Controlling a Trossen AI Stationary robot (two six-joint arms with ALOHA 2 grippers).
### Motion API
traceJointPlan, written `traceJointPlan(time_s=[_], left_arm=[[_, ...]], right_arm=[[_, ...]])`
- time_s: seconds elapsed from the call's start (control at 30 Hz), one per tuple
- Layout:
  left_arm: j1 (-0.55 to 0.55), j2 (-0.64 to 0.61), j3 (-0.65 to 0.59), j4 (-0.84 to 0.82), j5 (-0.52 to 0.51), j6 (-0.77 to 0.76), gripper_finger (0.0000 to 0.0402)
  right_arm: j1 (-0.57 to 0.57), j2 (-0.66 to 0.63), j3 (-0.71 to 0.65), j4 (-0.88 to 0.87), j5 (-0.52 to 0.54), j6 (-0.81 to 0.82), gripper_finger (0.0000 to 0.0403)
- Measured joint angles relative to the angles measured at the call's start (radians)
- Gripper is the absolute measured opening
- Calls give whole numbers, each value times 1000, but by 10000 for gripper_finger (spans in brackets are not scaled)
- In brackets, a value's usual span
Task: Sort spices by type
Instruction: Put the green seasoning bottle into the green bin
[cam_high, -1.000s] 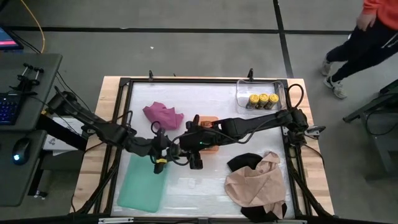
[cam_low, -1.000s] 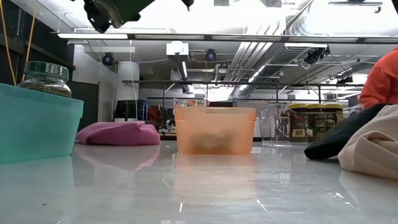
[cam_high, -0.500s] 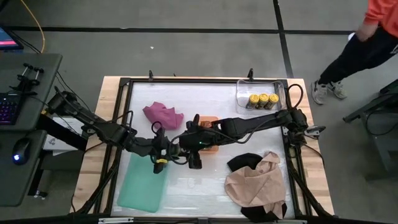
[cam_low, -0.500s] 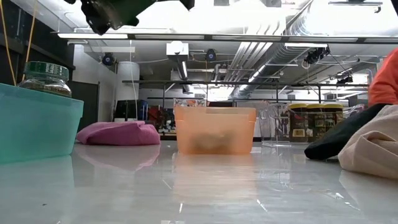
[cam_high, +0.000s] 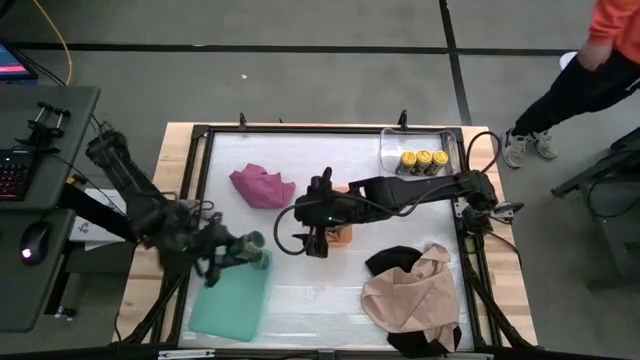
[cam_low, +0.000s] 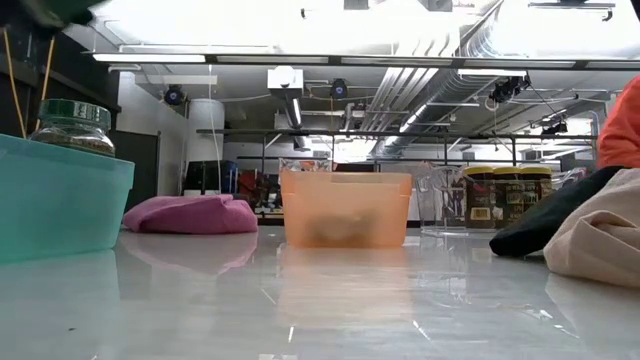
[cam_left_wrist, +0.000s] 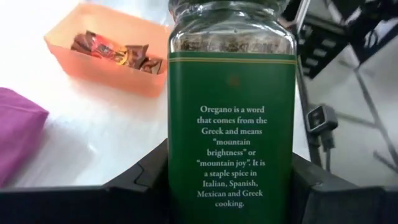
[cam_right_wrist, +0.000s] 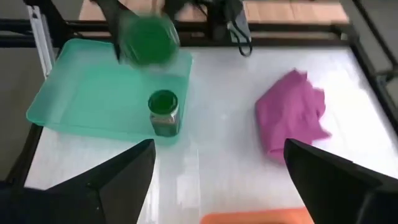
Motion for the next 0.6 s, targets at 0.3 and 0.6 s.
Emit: traceJointPlan(time_s=[0.3, 0.6], left_arm=[[-360, 45, -1, -180, -414, -353, 171], [-454, 159, -1, -316, -524, -658, 170]], right_arm=[[2, 10, -3, -52, 0, 203, 352], [66, 10, -4, -41, 1, 335, 352]])
